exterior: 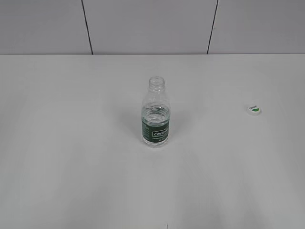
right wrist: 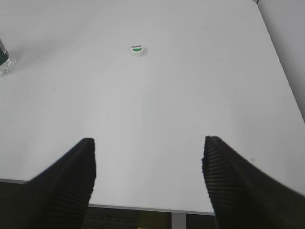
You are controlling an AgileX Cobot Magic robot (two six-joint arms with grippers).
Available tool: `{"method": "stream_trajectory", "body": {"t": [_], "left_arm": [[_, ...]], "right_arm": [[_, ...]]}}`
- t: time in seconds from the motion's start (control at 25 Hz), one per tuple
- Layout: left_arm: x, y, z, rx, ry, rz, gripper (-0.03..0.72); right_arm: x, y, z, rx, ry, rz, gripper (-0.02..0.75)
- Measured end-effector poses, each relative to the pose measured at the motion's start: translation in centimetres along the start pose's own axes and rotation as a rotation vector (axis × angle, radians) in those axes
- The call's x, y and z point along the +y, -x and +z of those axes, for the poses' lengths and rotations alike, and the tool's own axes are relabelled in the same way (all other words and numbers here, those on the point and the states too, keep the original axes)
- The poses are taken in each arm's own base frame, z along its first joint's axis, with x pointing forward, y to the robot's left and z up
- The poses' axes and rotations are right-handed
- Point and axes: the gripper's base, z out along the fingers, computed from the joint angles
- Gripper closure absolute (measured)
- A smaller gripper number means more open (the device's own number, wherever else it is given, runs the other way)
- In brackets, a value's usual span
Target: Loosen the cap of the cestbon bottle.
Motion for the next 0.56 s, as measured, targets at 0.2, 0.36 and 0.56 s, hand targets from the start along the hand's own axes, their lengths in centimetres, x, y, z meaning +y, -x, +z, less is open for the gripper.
{"method": "stream_trajectory", "body": {"t": [0.2,0.36,0.56], "left_arm": [[-0.01,0.00,0.00,0.000,-0.001,0.000,0.216],[0.00,0.00,0.00,0.000,0.000,0.000,0.218],[-0.01,0.00,0.00,0.000,-0.001,0.000,0.230]], "right_arm": [[0.01,0.00,0.00,0.000,0.001,0.001,0.204],[0.02,0.00,0.00,0.000,0.002,0.003,0.204],[0.02,0.00,0.00,0.000,0.002,0.003,0.204]]}}
